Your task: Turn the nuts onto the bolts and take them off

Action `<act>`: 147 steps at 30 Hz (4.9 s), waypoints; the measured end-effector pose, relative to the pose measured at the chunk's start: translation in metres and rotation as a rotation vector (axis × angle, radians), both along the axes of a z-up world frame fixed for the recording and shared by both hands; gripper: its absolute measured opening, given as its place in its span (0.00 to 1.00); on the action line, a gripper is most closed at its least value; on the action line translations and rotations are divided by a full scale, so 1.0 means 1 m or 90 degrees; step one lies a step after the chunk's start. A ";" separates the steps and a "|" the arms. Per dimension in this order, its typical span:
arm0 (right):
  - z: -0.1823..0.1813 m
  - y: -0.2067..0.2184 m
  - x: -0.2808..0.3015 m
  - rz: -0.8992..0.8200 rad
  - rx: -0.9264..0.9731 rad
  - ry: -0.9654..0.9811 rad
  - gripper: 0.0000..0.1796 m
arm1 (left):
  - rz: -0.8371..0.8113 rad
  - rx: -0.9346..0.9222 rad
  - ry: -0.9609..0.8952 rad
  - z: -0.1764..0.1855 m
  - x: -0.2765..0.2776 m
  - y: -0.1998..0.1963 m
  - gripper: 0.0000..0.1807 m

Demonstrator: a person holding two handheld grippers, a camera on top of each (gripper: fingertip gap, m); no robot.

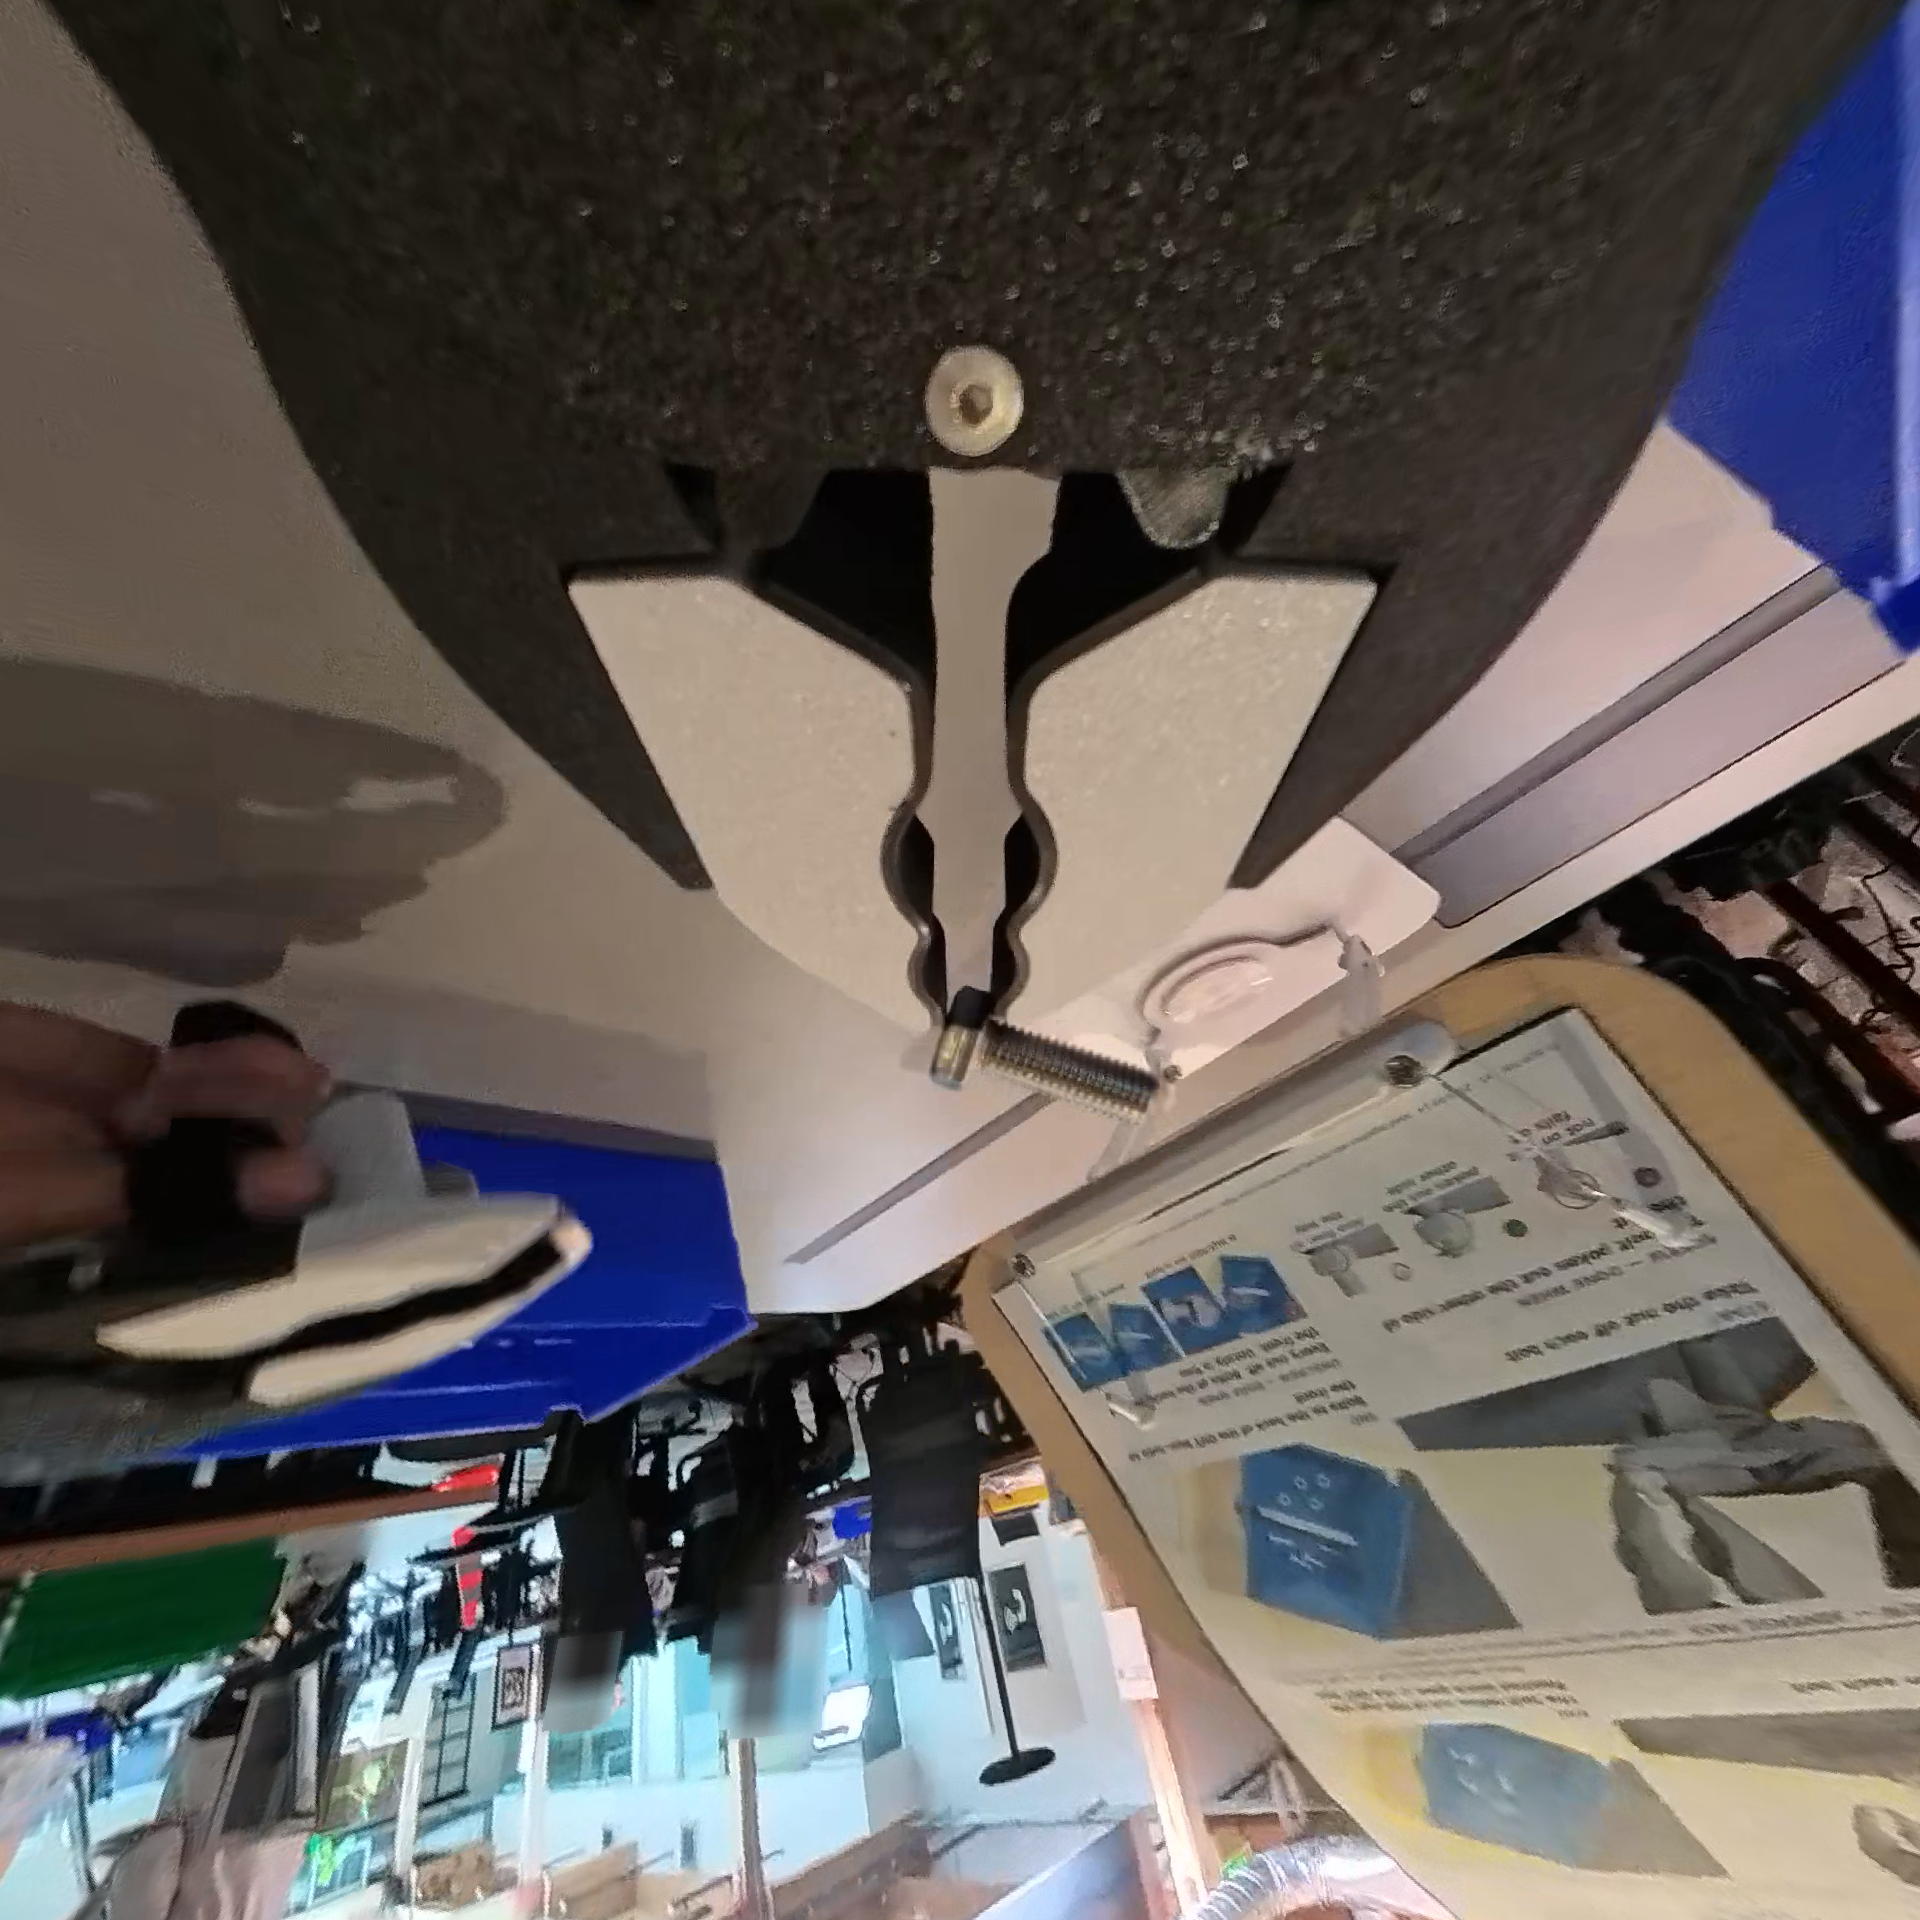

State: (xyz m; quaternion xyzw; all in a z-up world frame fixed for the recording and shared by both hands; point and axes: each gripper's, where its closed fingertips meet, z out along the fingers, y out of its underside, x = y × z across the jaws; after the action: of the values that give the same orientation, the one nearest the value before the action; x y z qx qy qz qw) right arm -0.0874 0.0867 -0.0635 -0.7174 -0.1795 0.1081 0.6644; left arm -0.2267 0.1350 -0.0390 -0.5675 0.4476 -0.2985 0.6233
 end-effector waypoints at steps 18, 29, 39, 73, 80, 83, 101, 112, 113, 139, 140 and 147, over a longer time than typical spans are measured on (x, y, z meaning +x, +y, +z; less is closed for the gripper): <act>0.010 -0.007 0.003 0.089 0.023 0.021 0.09 | -0.268 -0.031 0.059 -0.019 0.020 -0.056 0.04; 0.101 -0.095 -0.085 0.821 -0.036 0.074 0.09 | -0.782 -0.186 -0.031 0.029 0.003 -0.166 0.04; 0.095 -0.095 -0.101 0.878 0.034 0.220 0.09 | -0.946 -0.290 -0.076 0.062 -0.002 -0.171 0.04; 0.048 -0.075 -0.106 0.871 -0.286 0.321 0.09 | -0.835 -0.219 0.122 0.012 0.014 -0.143 0.04; 0.023 -0.072 -0.098 0.812 -0.497 0.268 0.09 | -0.755 -0.135 0.241 -0.017 0.023 -0.138 0.04; 0.012 -0.071 -0.094 0.782 -0.571 0.228 0.09 | -0.711 -0.082 0.291 -0.031 0.028 -0.135 0.04; -0.001 -0.031 -0.088 0.617 -0.629 0.136 0.09 | -0.427 0.167 0.362 -0.056 0.045 -0.090 0.04; 0.016 -0.016 -0.085 0.648 -0.524 0.239 0.09 | -0.435 0.037 0.244 -0.039 0.048 -0.084 0.17; 0.017 -0.014 -0.085 0.649 -0.515 0.244 0.09 | -0.429 0.022 0.245 -0.041 0.048 -0.082 0.20; 0.019 -0.001 -0.094 0.479 -0.276 -0.113 0.09 | -0.357 -0.110 0.206 -0.047 0.056 -0.055 0.05; 0.020 -0.001 -0.094 0.472 -0.270 -0.120 0.09 | -0.358 -0.109 0.204 -0.047 0.057 -0.056 0.05; 0.029 -0.008 -0.092 0.479 -0.248 -0.140 0.09 | -0.375 -0.130 0.159 -0.032 0.056 -0.060 0.05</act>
State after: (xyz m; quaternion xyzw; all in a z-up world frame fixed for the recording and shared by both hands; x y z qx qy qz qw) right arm -0.1796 0.0784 -0.0343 -0.7211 -0.4743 0.2975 0.4080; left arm -0.1710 0.0753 -0.0715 -0.5056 0.6332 -0.4372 0.3902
